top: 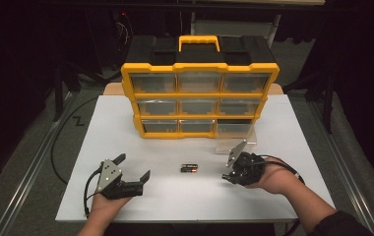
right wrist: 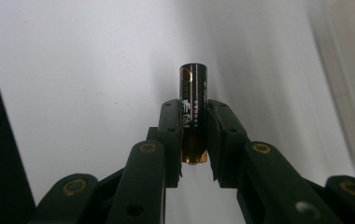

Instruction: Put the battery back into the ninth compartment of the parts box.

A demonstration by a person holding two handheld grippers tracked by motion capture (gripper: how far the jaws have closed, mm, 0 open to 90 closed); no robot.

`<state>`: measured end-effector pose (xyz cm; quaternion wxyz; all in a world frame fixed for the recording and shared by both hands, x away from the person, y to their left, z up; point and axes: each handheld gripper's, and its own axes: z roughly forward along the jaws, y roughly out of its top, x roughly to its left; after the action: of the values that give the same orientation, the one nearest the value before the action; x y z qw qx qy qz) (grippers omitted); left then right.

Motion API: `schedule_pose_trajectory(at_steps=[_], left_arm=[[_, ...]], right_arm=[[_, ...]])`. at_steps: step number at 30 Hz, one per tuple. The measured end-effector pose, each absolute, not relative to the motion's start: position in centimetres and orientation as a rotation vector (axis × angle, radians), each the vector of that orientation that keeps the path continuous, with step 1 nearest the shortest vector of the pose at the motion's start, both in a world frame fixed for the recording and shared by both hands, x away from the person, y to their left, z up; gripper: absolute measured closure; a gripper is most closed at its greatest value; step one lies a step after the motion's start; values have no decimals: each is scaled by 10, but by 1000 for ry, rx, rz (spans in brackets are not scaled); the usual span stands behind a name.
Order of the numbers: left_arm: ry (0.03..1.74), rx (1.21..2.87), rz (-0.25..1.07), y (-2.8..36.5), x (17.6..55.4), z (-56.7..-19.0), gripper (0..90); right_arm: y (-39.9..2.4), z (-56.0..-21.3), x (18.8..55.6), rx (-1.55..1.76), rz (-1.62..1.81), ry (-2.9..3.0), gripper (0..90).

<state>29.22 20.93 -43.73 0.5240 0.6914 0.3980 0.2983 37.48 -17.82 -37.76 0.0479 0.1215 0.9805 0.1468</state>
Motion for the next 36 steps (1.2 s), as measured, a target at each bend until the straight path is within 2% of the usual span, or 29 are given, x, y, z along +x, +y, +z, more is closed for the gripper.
schedule_pose_trajectory(at_steps=[36], left_arm=[[948,1647,713,211,292,-438,3]], right_arm=[[-188,-335,387,367,443,2994,788]])
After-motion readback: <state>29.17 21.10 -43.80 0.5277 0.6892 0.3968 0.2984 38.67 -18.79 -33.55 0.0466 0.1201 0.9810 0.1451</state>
